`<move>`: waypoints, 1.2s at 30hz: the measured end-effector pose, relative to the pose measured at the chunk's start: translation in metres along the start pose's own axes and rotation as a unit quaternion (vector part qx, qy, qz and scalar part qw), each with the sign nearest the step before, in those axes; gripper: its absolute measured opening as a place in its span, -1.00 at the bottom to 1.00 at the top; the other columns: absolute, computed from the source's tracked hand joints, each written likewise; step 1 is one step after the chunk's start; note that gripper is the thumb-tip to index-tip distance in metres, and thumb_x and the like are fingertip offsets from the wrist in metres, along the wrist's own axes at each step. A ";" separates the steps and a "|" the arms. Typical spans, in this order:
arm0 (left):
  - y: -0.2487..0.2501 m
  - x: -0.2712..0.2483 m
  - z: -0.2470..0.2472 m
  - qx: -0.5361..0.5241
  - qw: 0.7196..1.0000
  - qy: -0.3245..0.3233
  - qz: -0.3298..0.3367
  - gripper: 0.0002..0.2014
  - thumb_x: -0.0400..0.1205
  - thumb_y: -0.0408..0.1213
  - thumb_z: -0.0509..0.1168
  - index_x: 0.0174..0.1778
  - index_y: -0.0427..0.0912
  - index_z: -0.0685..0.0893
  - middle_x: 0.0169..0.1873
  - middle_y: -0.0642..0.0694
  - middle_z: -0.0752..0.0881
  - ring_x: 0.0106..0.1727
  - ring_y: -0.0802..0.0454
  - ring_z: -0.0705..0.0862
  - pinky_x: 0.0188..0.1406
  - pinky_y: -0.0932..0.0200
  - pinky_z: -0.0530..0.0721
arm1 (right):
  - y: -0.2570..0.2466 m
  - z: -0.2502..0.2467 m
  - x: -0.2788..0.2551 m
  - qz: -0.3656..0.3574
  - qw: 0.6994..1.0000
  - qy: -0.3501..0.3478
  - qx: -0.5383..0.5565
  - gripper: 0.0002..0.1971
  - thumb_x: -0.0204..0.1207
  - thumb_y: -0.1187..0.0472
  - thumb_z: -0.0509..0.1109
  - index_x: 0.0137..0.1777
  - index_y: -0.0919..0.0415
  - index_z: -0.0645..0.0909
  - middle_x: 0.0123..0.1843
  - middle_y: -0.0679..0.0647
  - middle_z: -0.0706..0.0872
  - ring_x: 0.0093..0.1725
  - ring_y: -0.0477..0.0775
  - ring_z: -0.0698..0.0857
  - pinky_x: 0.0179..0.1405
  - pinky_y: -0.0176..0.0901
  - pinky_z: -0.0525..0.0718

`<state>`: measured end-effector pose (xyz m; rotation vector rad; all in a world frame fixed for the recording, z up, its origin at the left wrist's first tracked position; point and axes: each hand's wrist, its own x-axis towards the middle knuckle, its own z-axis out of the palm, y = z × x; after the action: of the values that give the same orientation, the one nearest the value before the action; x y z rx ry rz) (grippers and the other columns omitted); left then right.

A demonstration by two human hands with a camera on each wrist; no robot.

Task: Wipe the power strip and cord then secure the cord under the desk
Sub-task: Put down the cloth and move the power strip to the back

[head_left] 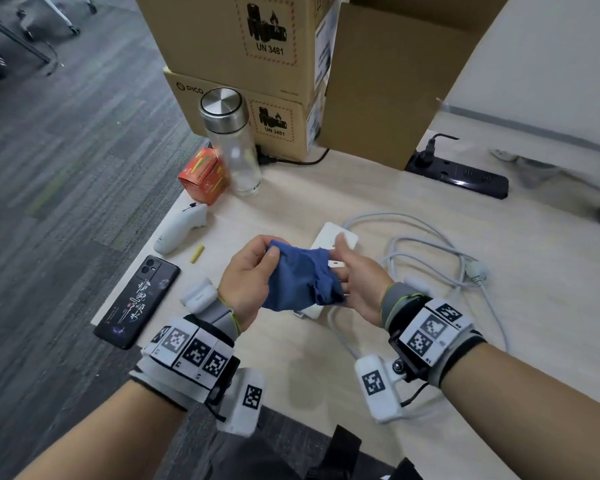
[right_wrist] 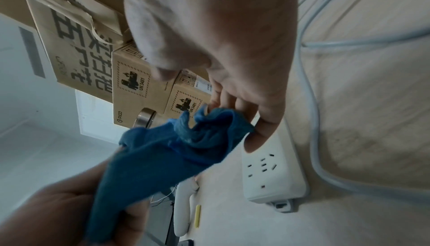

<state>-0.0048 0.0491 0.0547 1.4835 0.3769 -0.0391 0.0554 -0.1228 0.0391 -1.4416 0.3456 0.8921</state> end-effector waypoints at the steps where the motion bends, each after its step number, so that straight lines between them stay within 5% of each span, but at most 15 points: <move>1: 0.004 0.000 0.001 -0.008 1.000 -0.006 0.006 -0.82 0.65 -0.24 0.14 -0.15 -0.03 0.65 -0.14 -0.06 0.71 -0.04 -0.03 0.63 0.01 0.00 0.58 | 0.000 0.003 -0.001 -0.021 0.999 -0.011 -0.029 -0.60 0.57 -0.19 0.31 0.22 0.08 0.61 -0.05 0.14 0.79 -0.09 0.18 0.76 -0.19 -0.05 0.70; 5: 0.019 0.003 0.001 -0.052 0.998 -0.019 -0.005 -0.77 0.75 -0.32 0.05 -0.11 -0.10 0.60 -0.25 -0.02 0.68 -0.19 0.03 0.63 -0.11 0.13 0.61 | 0.007 0.011 -0.003 -0.064 0.990 -0.053 -0.113 -0.61 0.48 0.17 0.53 0.27 0.05 0.53 -0.08 0.15 0.75 -0.19 0.10 0.73 -0.30 -0.09 0.68; 8: 0.025 0.008 -0.005 -0.053 0.998 -0.025 -0.003 -0.75 0.76 -0.33 0.01 -0.08 -0.12 0.58 -0.27 -0.05 0.64 -0.22 0.04 0.60 -0.16 0.18 0.62 | 0.006 0.014 -0.005 -0.073 0.990 -0.030 -0.117 -0.92 0.58 0.34 0.37 0.00 0.20 0.66 -0.20 0.21 0.73 -0.31 0.08 0.72 -0.33 -0.12 0.71; 10: 0.027 0.010 -0.009 -0.056 0.998 -0.030 -0.008 -0.76 0.76 -0.33 0.02 -0.08 -0.12 0.58 -0.28 -0.03 0.66 -0.23 0.07 0.63 -0.20 0.23 0.66 | 0.005 0.013 -0.003 -0.069 0.990 0.016 -0.119 -0.82 0.62 0.38 0.25 -0.07 0.18 0.67 -0.21 0.22 0.71 -0.35 0.10 0.67 -0.36 -0.11 0.71; 14: 0.026 0.013 -0.008 -0.033 0.998 -0.040 -0.027 -0.76 0.75 -0.34 0.04 -0.10 -0.12 0.61 -0.30 -0.06 0.63 -0.25 0.03 0.59 -0.25 0.25 0.63 | 0.005 0.009 0.002 -0.032 0.982 0.044 -0.179 -0.73 0.62 0.36 0.13 0.15 0.12 0.61 -0.13 0.14 0.71 -0.29 0.10 0.69 -0.33 -0.10 0.64; 17: 0.028 0.015 0.001 0.011 0.996 -0.078 -0.036 -0.75 0.75 -0.33 0.06 -0.11 -0.11 0.64 -0.31 -0.15 0.64 -0.25 -0.07 0.58 -0.21 0.13 0.59 | 0.002 0.008 -0.003 -0.124 0.950 0.024 -0.285 -0.52 0.52 0.20 0.42 0.42 -0.04 0.46 0.12 -0.10 0.63 0.02 -0.05 0.67 -0.02 -0.25 0.62; 20: 0.041 0.011 0.015 0.107 0.979 -0.171 0.022 -0.77 0.73 -0.35 0.10 -0.08 -0.10 0.67 -0.29 -0.02 0.73 -0.26 0.10 0.64 -0.22 0.26 0.60 | -0.012 0.012 -0.029 -0.270 0.897 -0.070 -0.342 -0.19 0.35 0.21 0.59 0.53 -0.18 0.27 0.23 -0.42 0.46 0.20 -0.32 0.52 0.07 -0.57 0.45; 22: 0.049 0.013 0.014 0.122 0.967 -0.221 0.036 -0.80 0.71 -0.35 0.13 -0.03 -0.11 0.67 -0.23 -0.05 0.75 -0.22 0.14 0.68 -0.19 0.32 0.63 | -0.016 0.016 -0.029 -0.312 0.884 -0.093 -0.335 -0.30 0.32 0.26 0.62 0.42 -0.04 0.41 0.17 -0.29 0.60 0.20 -0.16 0.61 0.16 -0.42 0.56; 25: 0.055 0.022 0.002 0.039 0.984 -0.172 -0.012 -0.82 0.71 -0.34 0.15 0.07 -0.06 0.64 -0.21 -0.22 0.73 -0.20 -0.07 0.69 -0.23 0.15 0.68 | -0.023 0.013 -0.026 -0.283 0.909 -0.061 -0.299 -0.77 0.39 0.21 0.58 -0.03 0.27 0.65 -0.17 0.08 0.74 -0.19 0.02 0.69 -0.12 -0.08 0.68; 28: 0.047 0.035 -0.006 -0.073 0.994 -0.034 -0.069 -0.87 0.71 -0.16 0.17 0.09 0.00 0.59 -0.14 -0.28 0.62 -0.20 -0.10 0.59 -0.29 0.10 0.56 | -0.025 0.006 -0.022 -0.261 0.918 -0.030 -0.298 -0.67 0.37 0.02 0.46 -0.19 0.34 0.59 -0.31 0.07 0.61 -0.31 -0.05 0.55 -0.27 -0.16 0.54; 30: 0.037 0.038 -0.008 -0.133 0.982 0.032 -0.134 -0.71 0.69 0.08 0.11 0.17 -0.02 0.49 -0.08 -0.34 0.69 -0.18 -0.11 0.68 -0.19 0.05 0.65 | -0.025 0.005 -0.022 -0.222 0.950 -0.029 -0.217 -0.73 0.48 0.07 0.43 -0.17 0.32 0.59 -0.28 0.10 0.62 -0.25 -0.02 0.57 -0.24 -0.19 0.55; 33: 0.019 0.029 -0.006 -0.118 0.968 0.007 -0.222 -0.45 0.59 0.35 -0.08 0.35 0.07 0.29 0.07 -0.34 0.75 0.19 -0.25 0.68 0.29 -0.14 0.53 | -0.028 0.003 -0.022 -0.153 0.986 -0.056 -0.036 -0.82 0.68 0.27 0.24 -0.08 0.33 0.61 -0.16 0.22 0.69 -0.11 0.11 0.66 -0.06 -0.07 0.65; 36: 0.006 0.016 0.004 -0.078 0.968 -0.063 -0.228 -0.39 0.54 0.40 -0.07 0.44 0.16 0.21 0.08 -0.34 0.76 0.25 -0.28 0.65 0.46 -0.19 0.37 | -0.027 0.003 -0.021 -0.139 0.988 -0.062 0.010 -0.84 0.68 0.31 0.21 0.00 0.32 0.63 -0.07 0.25 0.72 -0.06 0.15 0.70 0.02 0.00 0.66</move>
<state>0.0125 0.0491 0.0563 1.2061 0.5978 -0.4593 0.0598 -0.1237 0.0733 -1.3679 0.0575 0.7439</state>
